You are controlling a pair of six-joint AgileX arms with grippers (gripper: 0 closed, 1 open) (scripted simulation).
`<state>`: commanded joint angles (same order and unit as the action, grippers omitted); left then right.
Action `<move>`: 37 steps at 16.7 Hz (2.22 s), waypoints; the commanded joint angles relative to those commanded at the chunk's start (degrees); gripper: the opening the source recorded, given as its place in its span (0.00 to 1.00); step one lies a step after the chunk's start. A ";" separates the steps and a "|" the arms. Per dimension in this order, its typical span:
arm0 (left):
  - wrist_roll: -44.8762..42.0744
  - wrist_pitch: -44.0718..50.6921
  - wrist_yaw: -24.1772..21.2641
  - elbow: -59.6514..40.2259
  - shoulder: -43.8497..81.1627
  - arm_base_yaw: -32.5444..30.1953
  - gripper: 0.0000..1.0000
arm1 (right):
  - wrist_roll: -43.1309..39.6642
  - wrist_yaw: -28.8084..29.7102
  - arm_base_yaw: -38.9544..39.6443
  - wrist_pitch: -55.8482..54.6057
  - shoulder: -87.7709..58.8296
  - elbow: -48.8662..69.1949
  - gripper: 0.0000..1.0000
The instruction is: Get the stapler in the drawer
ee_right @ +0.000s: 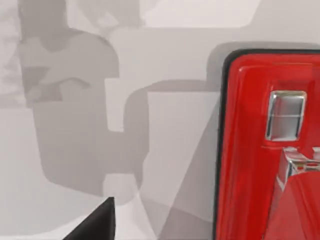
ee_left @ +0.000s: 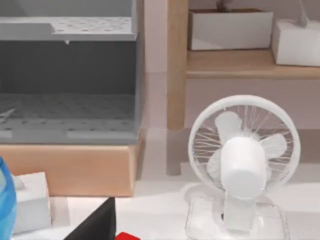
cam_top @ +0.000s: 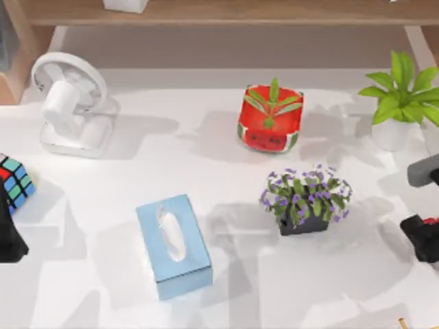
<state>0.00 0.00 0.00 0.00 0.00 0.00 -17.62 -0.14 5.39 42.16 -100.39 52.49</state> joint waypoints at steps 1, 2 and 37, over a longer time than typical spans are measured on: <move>0.00 0.00 0.00 0.00 0.00 0.00 1.00 | 0.00 0.00 0.00 -0.02 -0.02 -0.01 1.00; 0.00 0.00 0.00 0.00 0.00 0.00 1.00 | 0.00 0.00 0.00 -0.02 -0.02 -0.01 1.00; 0.00 0.00 0.00 0.00 0.00 0.00 1.00 | 0.01 0.01 -0.10 7.10 3.41 3.58 0.00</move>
<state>0.00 0.00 0.00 0.00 0.00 0.00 -17.62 -0.13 5.28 49.26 -96.98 56.06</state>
